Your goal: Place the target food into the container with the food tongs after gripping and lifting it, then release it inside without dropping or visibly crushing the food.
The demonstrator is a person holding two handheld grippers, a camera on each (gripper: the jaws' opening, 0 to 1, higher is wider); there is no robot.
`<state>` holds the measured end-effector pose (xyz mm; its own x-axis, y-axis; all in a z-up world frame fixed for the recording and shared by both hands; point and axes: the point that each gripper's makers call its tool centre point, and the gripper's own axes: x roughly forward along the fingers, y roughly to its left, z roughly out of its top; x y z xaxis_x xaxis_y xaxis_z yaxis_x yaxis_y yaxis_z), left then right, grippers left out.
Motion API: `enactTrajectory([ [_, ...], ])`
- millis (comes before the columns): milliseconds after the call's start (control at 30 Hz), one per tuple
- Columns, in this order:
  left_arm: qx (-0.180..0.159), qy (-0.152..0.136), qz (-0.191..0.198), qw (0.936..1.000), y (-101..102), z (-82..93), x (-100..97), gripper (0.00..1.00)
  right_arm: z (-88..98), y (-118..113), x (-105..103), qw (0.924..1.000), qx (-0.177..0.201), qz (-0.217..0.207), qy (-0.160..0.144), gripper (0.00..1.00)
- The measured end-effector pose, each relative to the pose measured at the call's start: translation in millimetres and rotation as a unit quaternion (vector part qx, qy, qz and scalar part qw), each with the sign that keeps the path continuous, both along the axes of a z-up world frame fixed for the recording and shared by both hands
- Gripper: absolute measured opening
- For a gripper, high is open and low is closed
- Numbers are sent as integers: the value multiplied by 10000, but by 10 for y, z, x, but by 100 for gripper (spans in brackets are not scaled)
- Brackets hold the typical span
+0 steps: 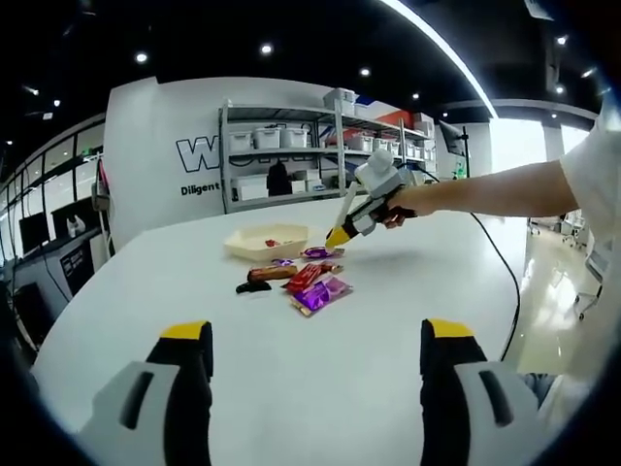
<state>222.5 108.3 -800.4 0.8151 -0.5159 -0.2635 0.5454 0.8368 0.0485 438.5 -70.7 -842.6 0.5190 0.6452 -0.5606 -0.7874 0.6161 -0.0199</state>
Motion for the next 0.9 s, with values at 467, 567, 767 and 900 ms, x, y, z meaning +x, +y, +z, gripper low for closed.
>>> enactTrajectory([
  [467, 31, 32, 63, 10000, 56, -20, 18, 86, 37, 99, 73, 9990, -192, 391, -58, 22],
  [567, 35, 72, 66, 9999, 53, -37, 21, 85, -8, 49, 81, 9994, -159, 274, 113, 21],
  [767, 39, 47, -15, 10000, -2, -29, 18, 85, 18, -20, -61, 9994, 77, 106, 311, 21],
  [900, -4, 23, -89, 10000, -83, -11, 8, 85, 8, -41, -189, 9990, 129, 101, 404, 21],
])
